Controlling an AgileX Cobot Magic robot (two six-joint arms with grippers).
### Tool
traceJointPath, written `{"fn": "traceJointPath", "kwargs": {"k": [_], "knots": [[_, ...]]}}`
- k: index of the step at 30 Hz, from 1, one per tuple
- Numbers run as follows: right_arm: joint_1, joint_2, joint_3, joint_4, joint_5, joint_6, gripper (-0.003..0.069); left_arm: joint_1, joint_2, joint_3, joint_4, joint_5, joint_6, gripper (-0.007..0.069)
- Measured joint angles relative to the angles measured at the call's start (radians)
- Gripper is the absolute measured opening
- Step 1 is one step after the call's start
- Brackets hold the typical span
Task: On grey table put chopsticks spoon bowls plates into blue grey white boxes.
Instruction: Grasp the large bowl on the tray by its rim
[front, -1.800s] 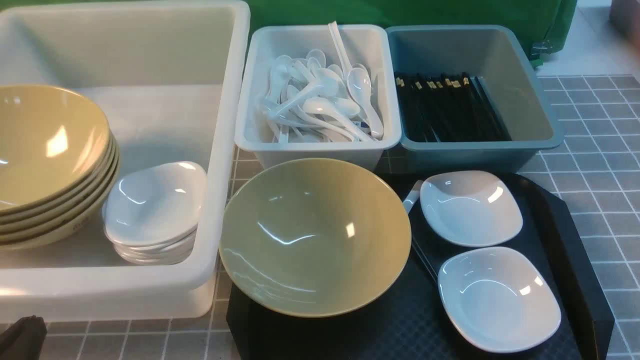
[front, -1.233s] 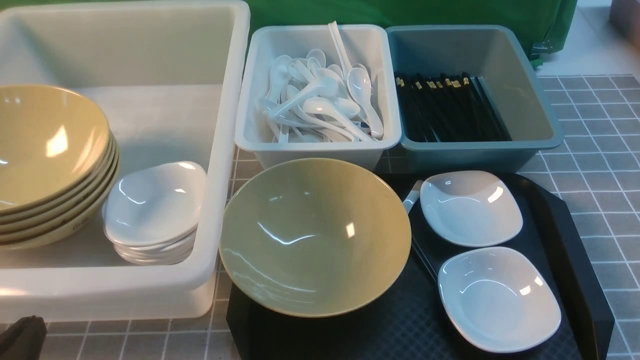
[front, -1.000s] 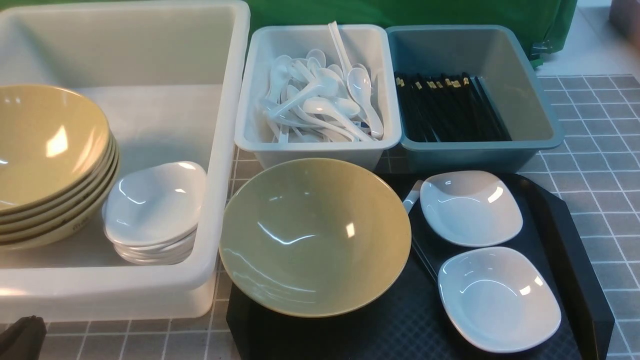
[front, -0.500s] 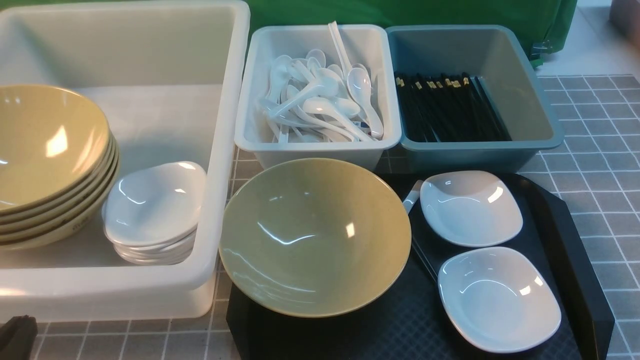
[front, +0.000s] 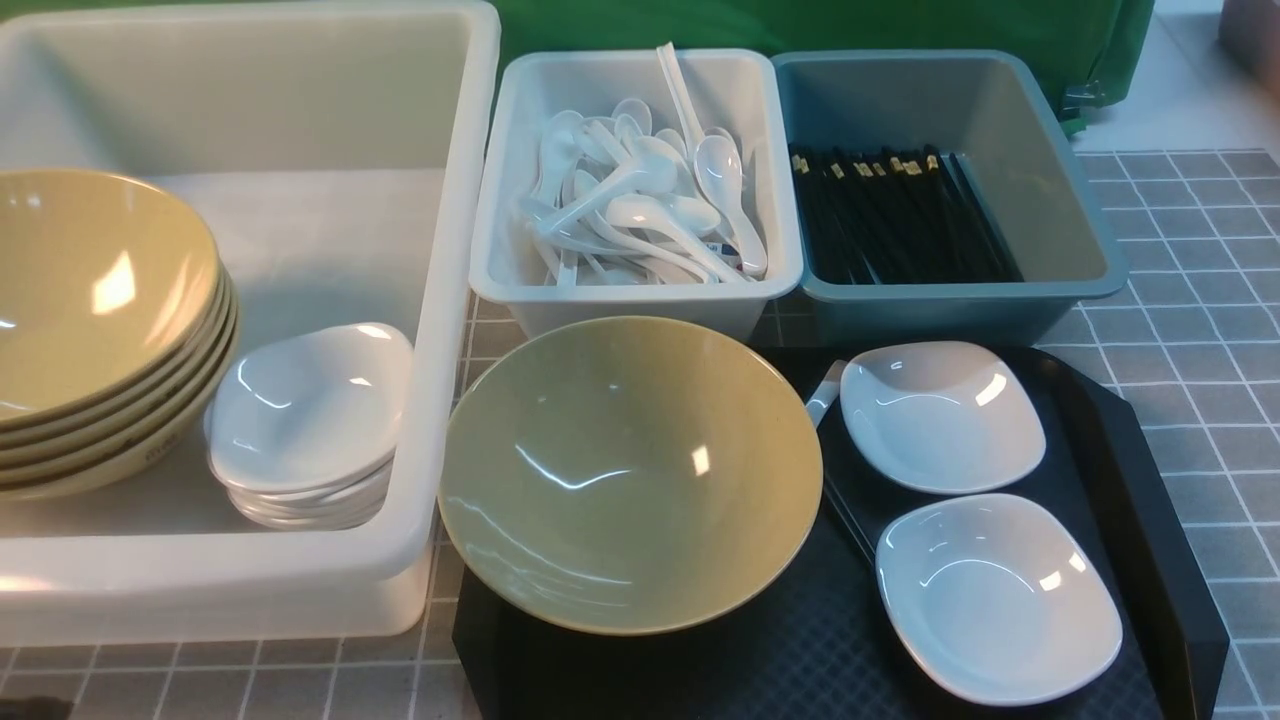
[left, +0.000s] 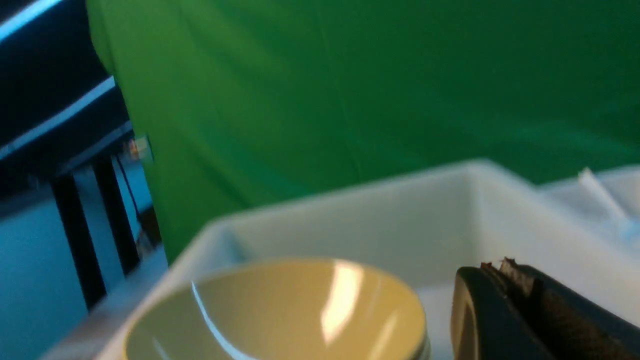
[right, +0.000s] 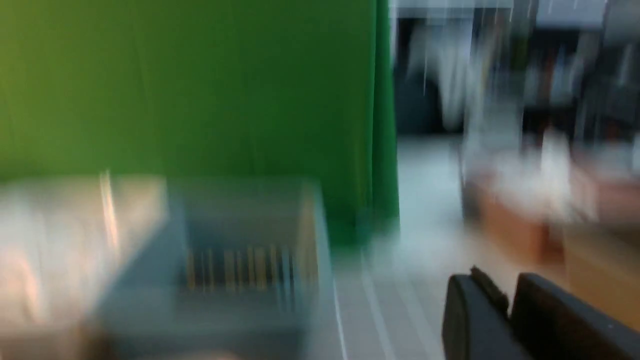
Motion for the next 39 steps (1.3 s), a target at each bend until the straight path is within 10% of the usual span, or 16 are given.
{"fn": "traceJointPath", "kwargs": {"k": [3,9,24,31,39], "knots": [[0.0,0.0,0.0,0.004,-0.326,0.068,0.016,0.0,0.0,0.0,0.001,-0.227,-0.019,-0.0011],[0.0,0.0,-0.002,0.012,-0.472,0.118,0.0164,0.0,0.0,-0.034,-0.011,-0.387,-0.208,-0.0011],[0.0,0.368,-0.513,0.014,0.363,-0.044,0.0033,-0.059,0.703,-0.856,-0.038,0.478,-0.384,-0.0011],[0.0,0.588,-0.524,0.071,0.862,-0.21,0.0033,-0.364,1.107,-1.053,-0.256,0.976,-0.114,-0.0011],[0.019,0.638,-0.461,0.268,0.806,-0.415,0.0033,-0.622,1.503,-1.204,-0.366,1.074,0.024,-0.0011]]}}
